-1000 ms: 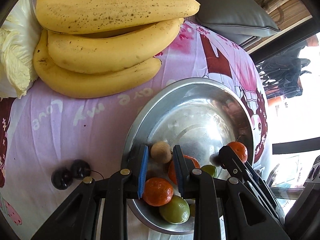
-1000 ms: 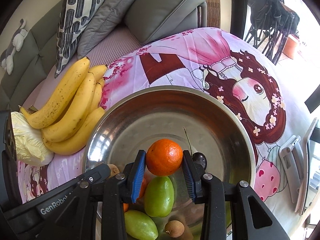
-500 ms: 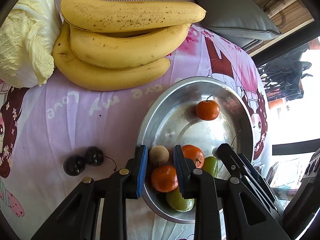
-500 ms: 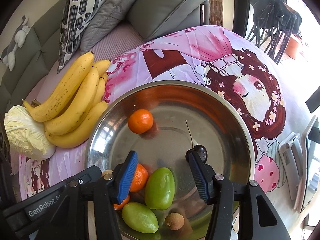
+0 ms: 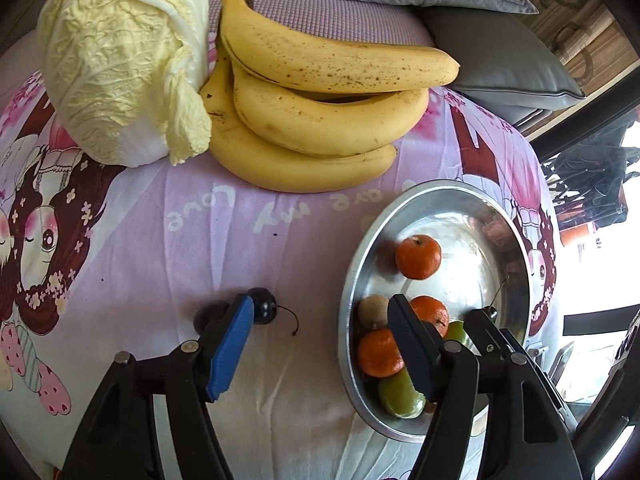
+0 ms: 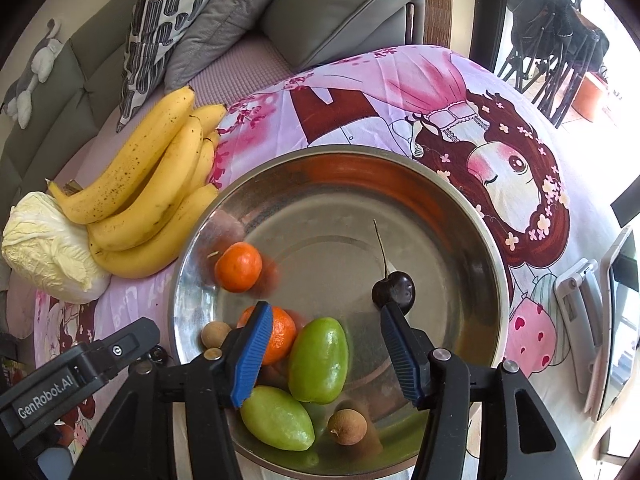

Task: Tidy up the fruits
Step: 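Withdraw both open tools from the bowl toward the two dark red cherries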

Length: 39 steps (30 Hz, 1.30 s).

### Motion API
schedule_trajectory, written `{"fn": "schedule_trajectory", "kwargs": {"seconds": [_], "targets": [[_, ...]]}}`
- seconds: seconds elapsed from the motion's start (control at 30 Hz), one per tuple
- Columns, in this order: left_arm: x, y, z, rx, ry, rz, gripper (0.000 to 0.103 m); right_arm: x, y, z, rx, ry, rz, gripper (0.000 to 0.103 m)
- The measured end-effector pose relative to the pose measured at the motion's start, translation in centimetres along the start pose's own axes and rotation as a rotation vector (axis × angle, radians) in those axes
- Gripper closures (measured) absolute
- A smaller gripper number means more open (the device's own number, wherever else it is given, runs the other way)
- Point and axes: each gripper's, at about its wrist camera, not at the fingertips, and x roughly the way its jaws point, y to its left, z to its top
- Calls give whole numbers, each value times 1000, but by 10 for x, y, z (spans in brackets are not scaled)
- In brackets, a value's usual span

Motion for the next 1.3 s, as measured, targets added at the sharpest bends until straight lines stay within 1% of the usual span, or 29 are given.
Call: {"fn": "schedule_trajectory", "kwargs": {"seconds": [0.17, 0.27, 0.37, 0.57, 0.63, 0.77, 0.97, 1.07, 1.23, 1.3], "targets": [[-1, 19, -5, -24, -42, 105, 21, 4, 7, -5, -27, 24, -6, 43], [2, 31, -9, -36, -51, 147, 14, 5, 12, -8, -45, 32, -2, 43], [7, 44, -15, -57, -42, 172, 14, 7, 16, -11, -57, 38, -11, 42], [11, 72, -25, -131, -18, 168, 13, 9, 20, -14, -69, 53, -2, 42], [7, 81, -28, -151, -27, 166, 12, 9, 22, -14, -72, 58, 7, 40], [1, 94, -33, -173, -47, 167, 12, 7, 27, -15, -88, 50, -7, 37], [-7, 117, -46, -206, -47, 148, 11, 5, 34, -21, -102, 35, -15, 35], [-9, 119, -49, -214, -60, 151, 11, 2, 36, -22, -105, 25, -2, 35], [-18, 133, -47, -225, -92, 148, 11, -2, 46, -24, -131, 10, 46, 35], [-21, 139, -47, -227, -96, 154, 11, -1, 53, -26, -150, 17, 64, 35]]}}
